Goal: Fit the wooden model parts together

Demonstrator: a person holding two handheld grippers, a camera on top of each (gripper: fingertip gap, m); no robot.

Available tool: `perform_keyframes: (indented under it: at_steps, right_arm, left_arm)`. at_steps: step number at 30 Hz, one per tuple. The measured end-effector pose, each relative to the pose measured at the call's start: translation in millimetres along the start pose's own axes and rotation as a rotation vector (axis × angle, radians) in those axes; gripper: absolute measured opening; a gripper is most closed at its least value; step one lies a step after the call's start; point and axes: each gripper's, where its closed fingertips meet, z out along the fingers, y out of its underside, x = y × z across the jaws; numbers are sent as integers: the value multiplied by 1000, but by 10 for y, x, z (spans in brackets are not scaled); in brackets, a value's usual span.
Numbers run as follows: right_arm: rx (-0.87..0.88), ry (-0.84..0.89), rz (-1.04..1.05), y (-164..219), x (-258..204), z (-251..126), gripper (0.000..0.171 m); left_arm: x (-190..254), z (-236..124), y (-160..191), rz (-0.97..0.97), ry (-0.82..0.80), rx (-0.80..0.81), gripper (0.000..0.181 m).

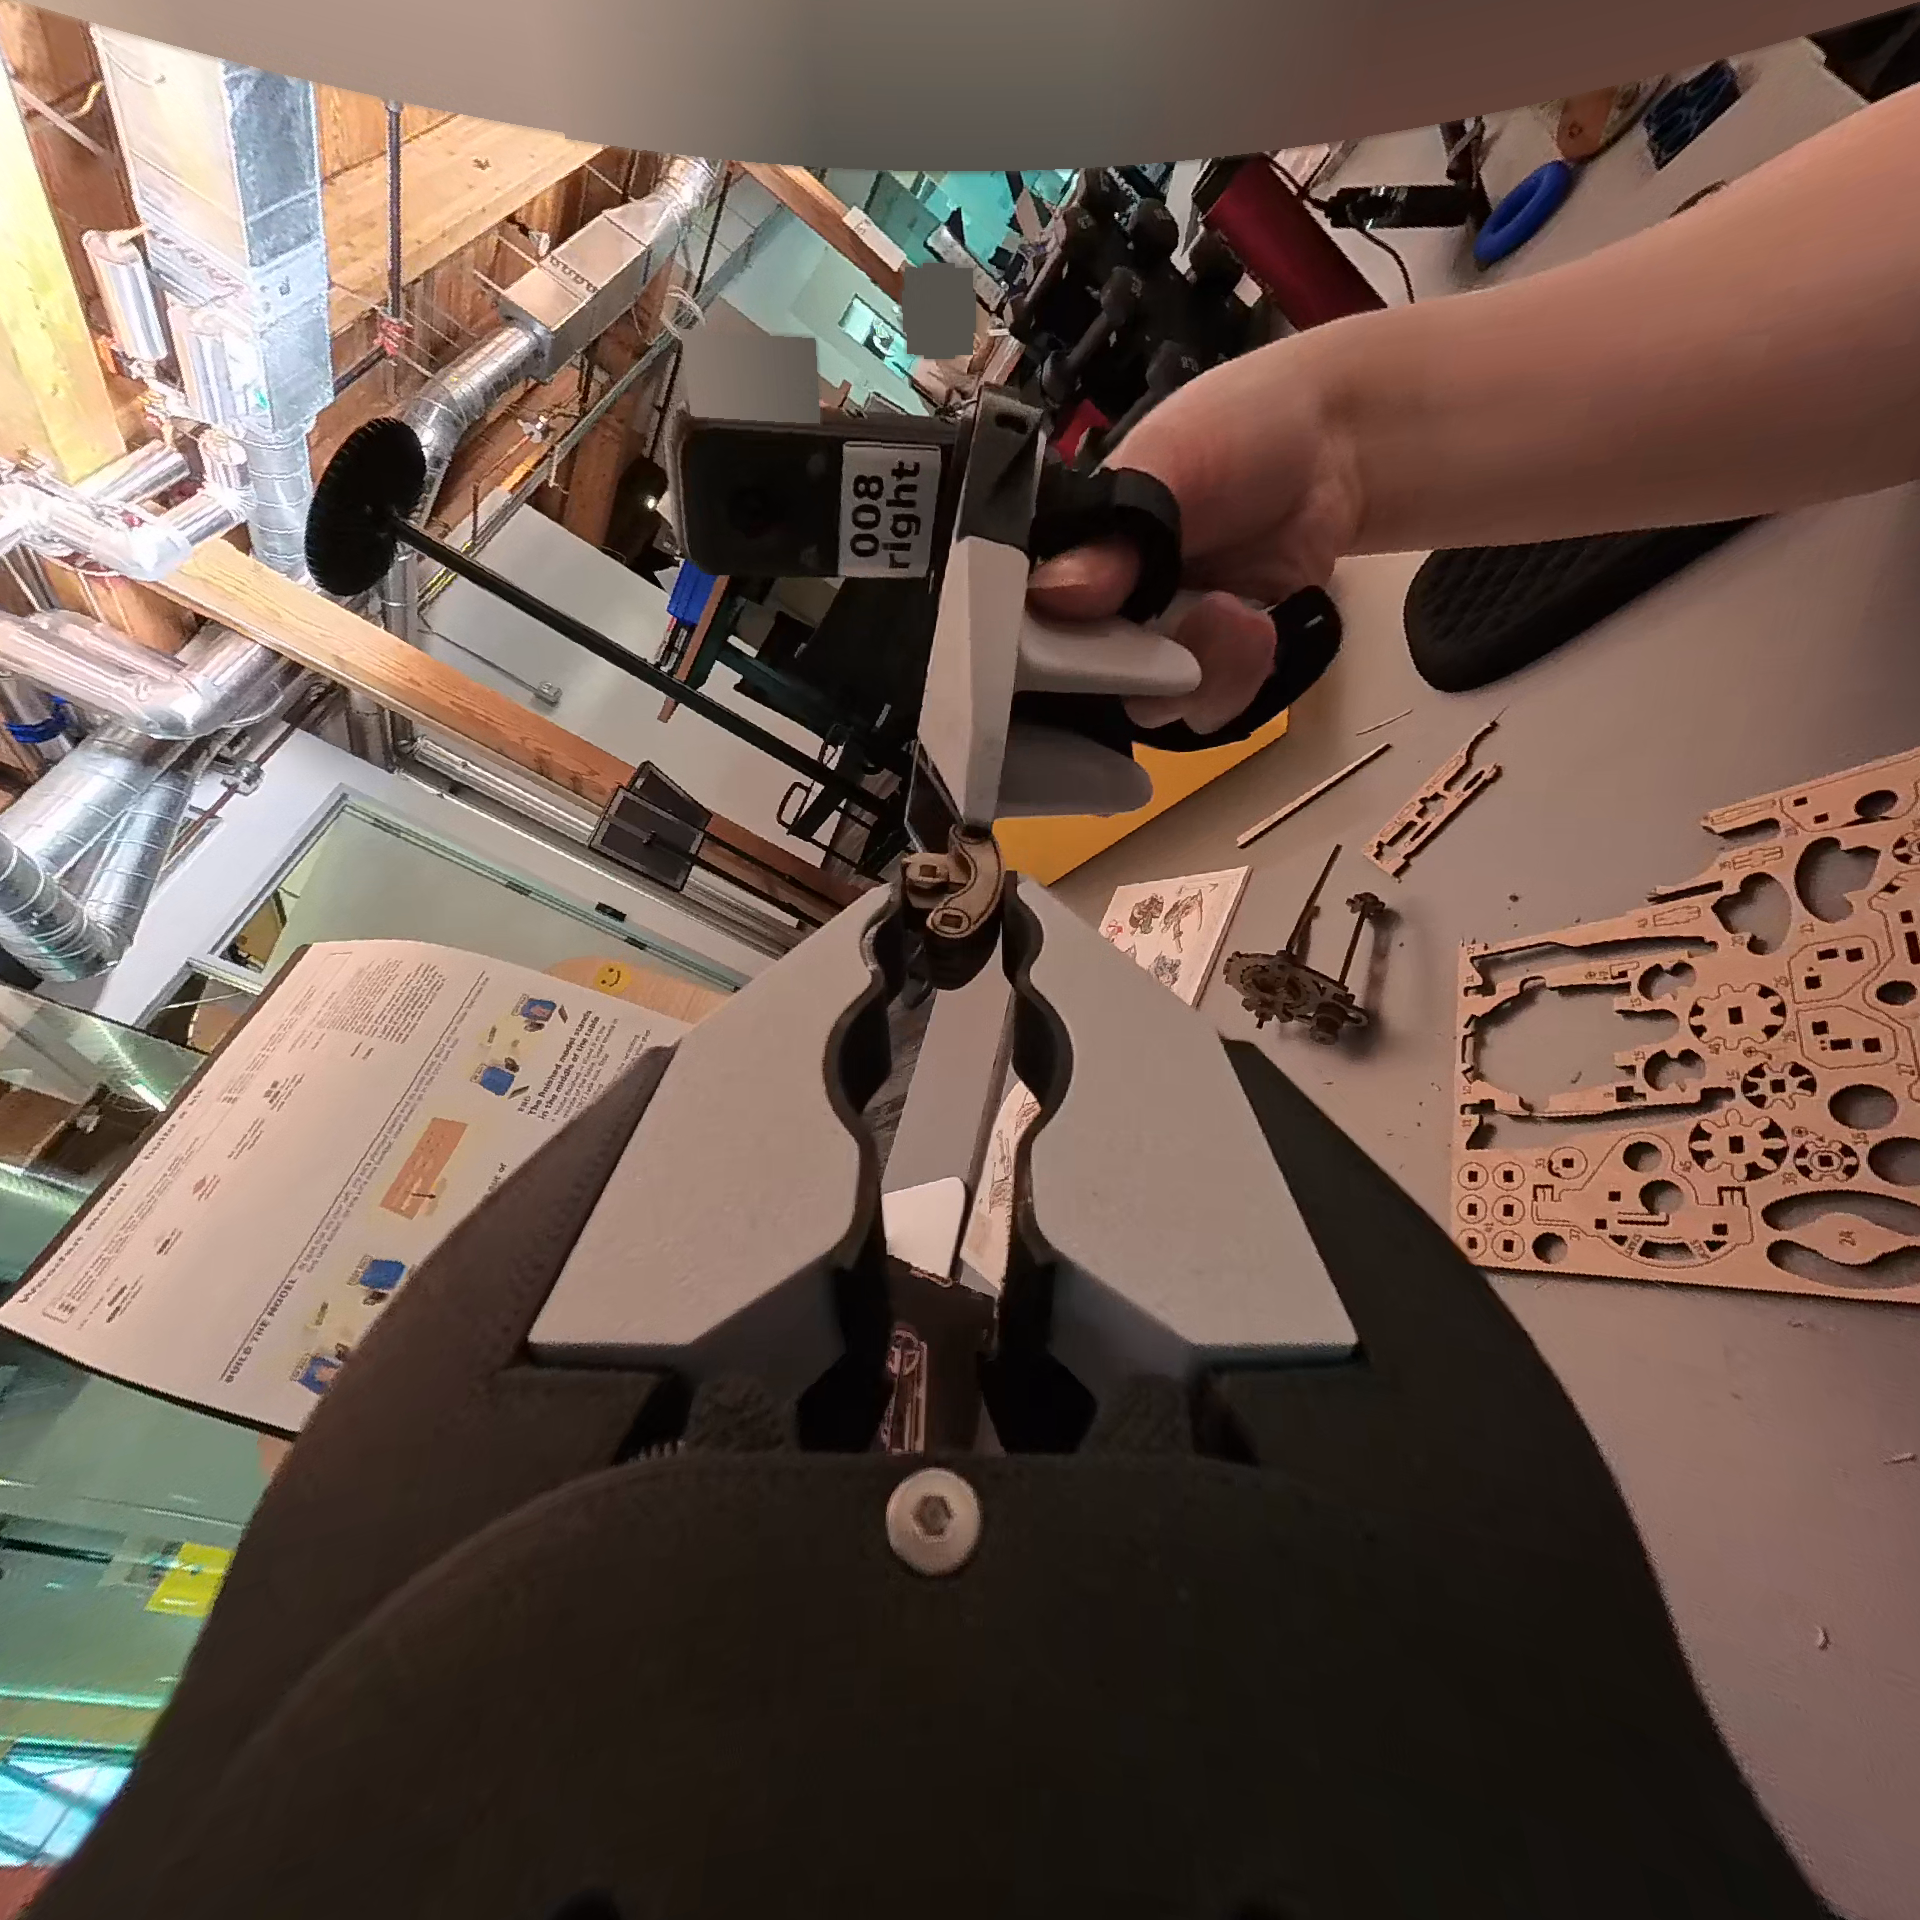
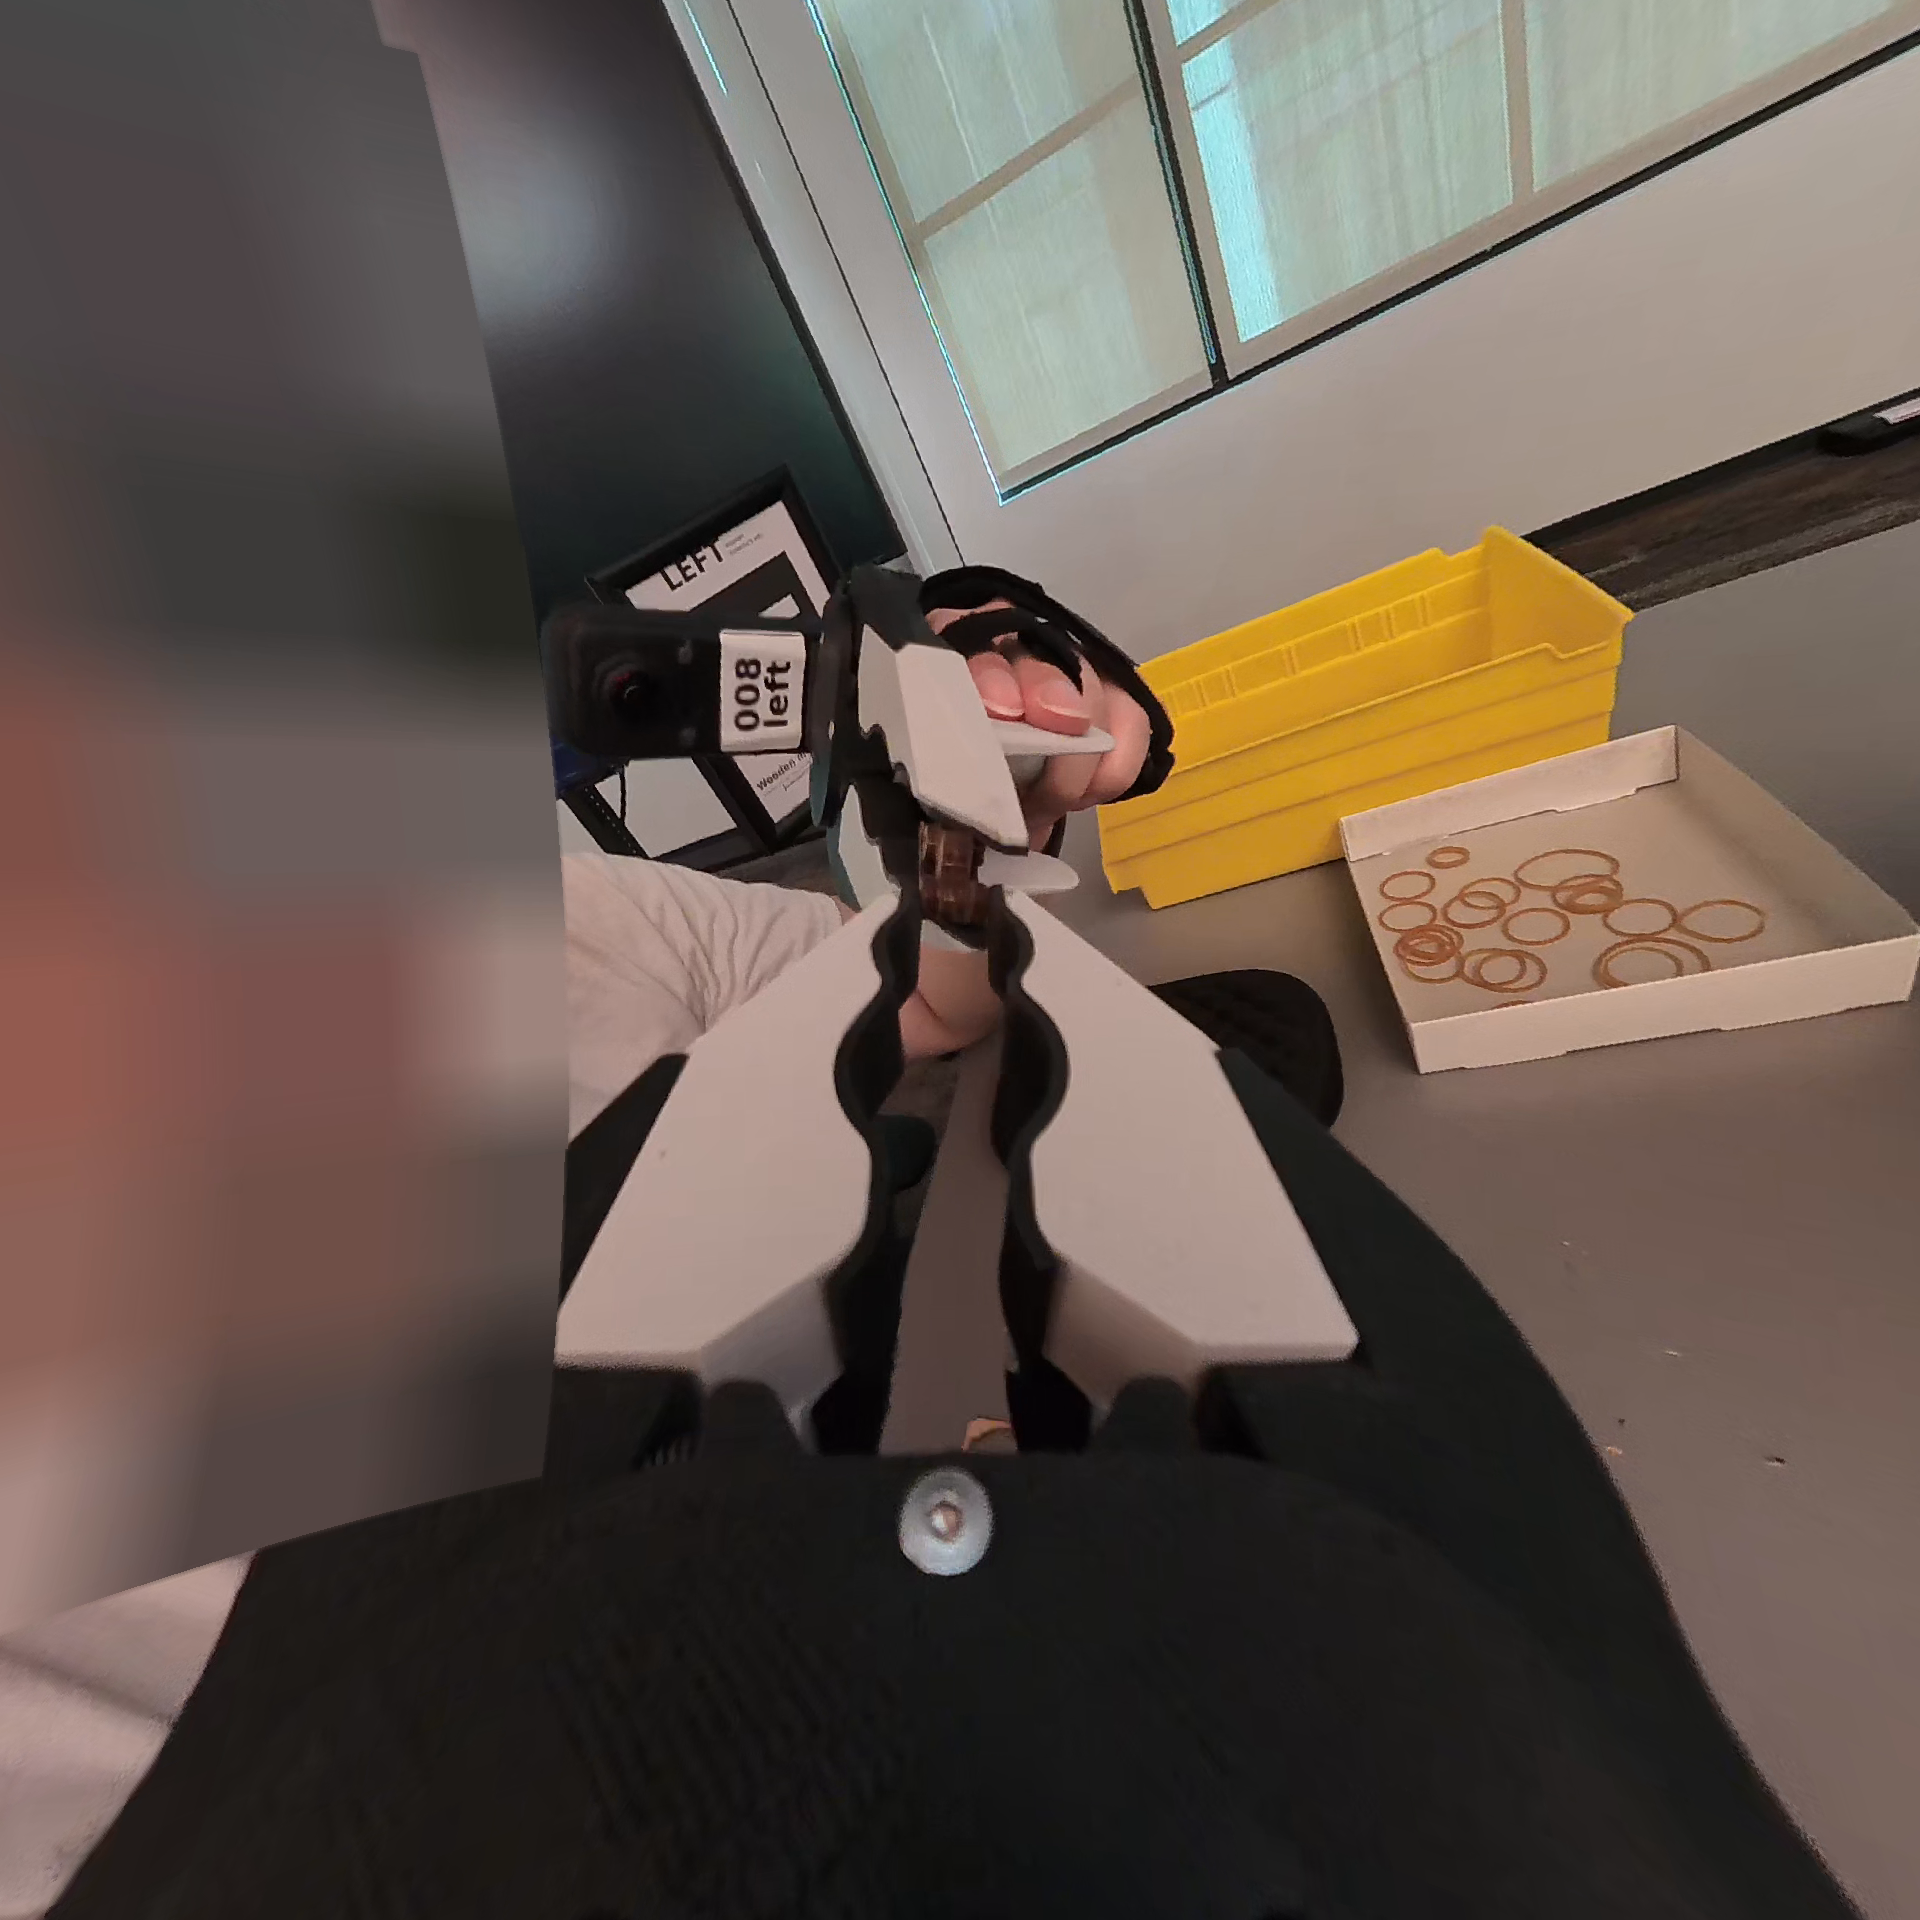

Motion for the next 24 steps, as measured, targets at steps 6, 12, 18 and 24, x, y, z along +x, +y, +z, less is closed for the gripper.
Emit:
perform_keyframes:
  at_steps: [6,12,18,24]
  right_arm:
    - [1,10,-92,4,20,-8,11]
    - [13,18,-128,-9,3,13,11]
    - [-19,77,-354,-14,7,6,11]
    - [-81,200,-1004,29,-208,-19,12]
  left_arm:
    - [0,9,19,23,-12,-9,15]
    - [-13,-13,8,33,-13,-4,15]
    - [8,-34,-23,-5,18,13,21]
    - [15,-121,-126,-139,99,85,25]
